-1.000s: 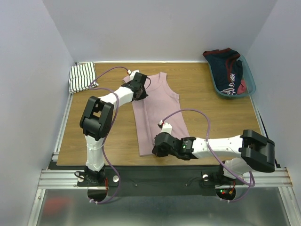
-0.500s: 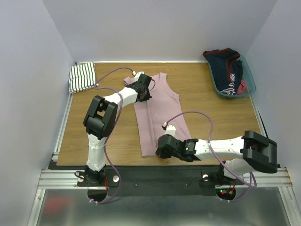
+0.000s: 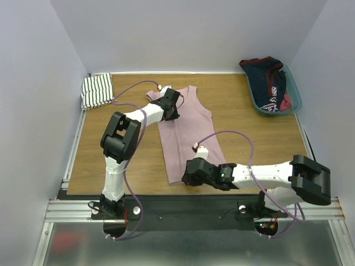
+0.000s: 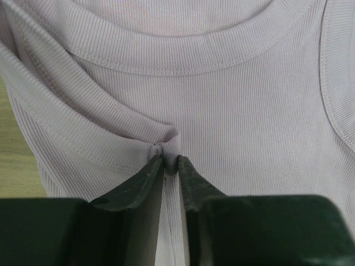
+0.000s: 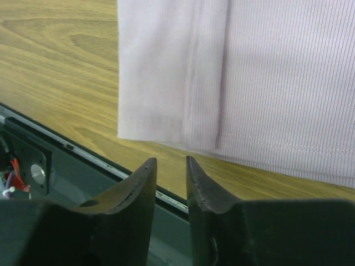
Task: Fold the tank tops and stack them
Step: Fold the tank top
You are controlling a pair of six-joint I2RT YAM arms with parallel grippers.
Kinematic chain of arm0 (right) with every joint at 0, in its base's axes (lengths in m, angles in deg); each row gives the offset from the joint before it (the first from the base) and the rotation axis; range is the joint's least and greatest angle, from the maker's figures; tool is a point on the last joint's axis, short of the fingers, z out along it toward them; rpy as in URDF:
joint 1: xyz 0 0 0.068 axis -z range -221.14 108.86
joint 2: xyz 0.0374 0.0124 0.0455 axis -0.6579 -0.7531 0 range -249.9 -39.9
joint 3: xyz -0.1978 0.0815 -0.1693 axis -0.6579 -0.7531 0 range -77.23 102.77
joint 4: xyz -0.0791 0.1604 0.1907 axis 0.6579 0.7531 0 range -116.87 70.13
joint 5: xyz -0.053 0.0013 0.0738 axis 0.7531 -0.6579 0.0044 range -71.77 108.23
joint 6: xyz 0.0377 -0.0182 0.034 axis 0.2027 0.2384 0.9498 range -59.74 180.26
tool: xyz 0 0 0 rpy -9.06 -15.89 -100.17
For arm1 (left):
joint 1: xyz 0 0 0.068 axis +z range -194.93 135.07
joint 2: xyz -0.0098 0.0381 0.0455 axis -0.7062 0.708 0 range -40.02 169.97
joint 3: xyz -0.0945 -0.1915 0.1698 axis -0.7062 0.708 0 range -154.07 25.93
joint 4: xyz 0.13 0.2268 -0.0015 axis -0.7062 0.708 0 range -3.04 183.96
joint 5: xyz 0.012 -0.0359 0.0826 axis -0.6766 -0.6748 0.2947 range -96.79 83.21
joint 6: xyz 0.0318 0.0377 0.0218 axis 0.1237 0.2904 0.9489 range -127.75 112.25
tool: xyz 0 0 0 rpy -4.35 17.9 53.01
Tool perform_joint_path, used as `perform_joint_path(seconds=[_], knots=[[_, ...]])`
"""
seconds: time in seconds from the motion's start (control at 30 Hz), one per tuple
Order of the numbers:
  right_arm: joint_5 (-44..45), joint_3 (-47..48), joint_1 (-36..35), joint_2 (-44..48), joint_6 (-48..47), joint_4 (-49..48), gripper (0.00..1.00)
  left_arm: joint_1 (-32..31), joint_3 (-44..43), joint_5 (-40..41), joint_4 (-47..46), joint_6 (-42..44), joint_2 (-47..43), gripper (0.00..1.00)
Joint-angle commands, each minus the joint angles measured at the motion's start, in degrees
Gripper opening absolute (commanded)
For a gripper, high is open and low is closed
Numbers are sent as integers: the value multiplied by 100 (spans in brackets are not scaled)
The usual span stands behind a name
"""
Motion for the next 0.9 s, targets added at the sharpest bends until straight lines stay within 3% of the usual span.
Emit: perform_joint_path(seconds=[0.0, 0.13, 0.3, 0.4, 0.6, 0.73, 0.87], knots=[[166, -84, -15, 374, -31, -18, 39, 1, -125, 36, -253, 126, -118, 35], [342, -5, -15, 663, -66, 298, 48, 1, -116, -44, -341, 188, -197, 43], [1018, 311, 3, 1015, -259, 940, 49, 1, -125, -193, -587, 276, -522, 48], [784, 522, 572, 1129, -636, 1108, 48, -8, -63, -290, -727, 206, -890, 49], [-305, 1119, 2637, 894, -1848, 1090, 47, -26, 559, -316, -1069, -417, -1515, 46], [-1063, 1917, 3937, 138, -2430, 1099, 47, -218, 1410, -237, -1211, -813, -2147, 39], [-1477, 2445, 4545, -723, -2738, 1081, 45, -710, 2343, -193, -1430, -1095, -2570, 33]])
